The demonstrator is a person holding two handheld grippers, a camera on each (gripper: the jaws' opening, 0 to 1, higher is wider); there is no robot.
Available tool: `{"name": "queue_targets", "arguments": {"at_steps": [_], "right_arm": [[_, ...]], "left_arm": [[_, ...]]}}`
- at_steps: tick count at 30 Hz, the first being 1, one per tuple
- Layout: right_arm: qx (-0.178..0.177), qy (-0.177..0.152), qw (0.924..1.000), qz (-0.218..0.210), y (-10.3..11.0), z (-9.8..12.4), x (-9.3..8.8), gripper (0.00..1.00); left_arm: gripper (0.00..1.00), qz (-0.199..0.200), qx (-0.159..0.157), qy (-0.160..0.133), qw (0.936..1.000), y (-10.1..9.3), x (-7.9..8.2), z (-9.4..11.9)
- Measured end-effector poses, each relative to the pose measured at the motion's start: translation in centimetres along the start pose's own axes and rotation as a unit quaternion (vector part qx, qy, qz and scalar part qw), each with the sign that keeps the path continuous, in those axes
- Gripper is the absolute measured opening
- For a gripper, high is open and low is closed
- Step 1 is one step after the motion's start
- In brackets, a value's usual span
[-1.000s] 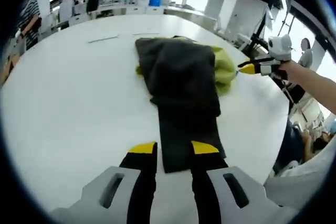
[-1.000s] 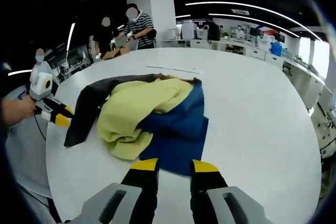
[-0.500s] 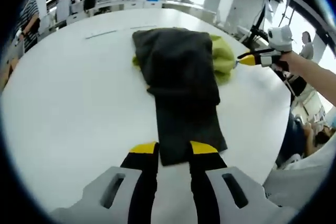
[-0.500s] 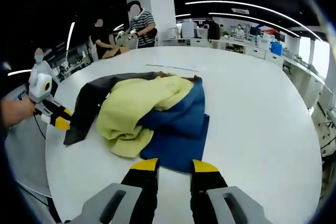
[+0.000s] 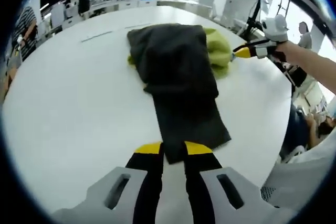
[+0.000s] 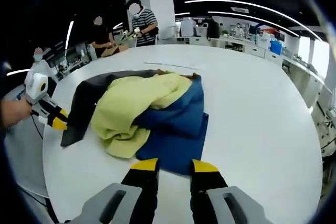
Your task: Fold the garment on the visible template until the final outline fits inside the template.
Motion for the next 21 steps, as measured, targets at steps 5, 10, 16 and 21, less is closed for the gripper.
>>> {"name": "queue_targets", "arguments": {"at_steps": [5,10,16,21], "right_arm": [[-0.01,0.008,0.9999,0.0,-0.3,-0.6,0.0,0.19],[-0.022,0.01,0.9997,0.001,-0.5,-1.0,0.2,0.19],[-0.033,0.015,0.9993,0.005,-0.9,-1.2,0.2,0.19],[-0.032,0.015,0.9991,0.023,-0.4,-1.3,0.1,0.16]], "left_arm": [[0.1,-0.003,0.003,0.003,1.0,0.0,0.0,0.0],[0.08,-0.01,0.004,0.008,0.9999,0.0,0.1,0.0],[0.04,-0.014,-0.001,0.011,0.9998,-0.2,0.1,0.0],[0.02,-0.02,0.0,0.013,0.9997,-0.4,0.3,0.0]]}}
Point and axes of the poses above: the point that each gripper's makers call its tool centre point, and the gripper's own axes: z roughly backward along the fingers, y roughly to its left, x roughly out of its top, the point moved 10 cm from there along z, roughly backward along the fingers, and after that the axes turned 10 degrees about -z, right-handed, at the moved point
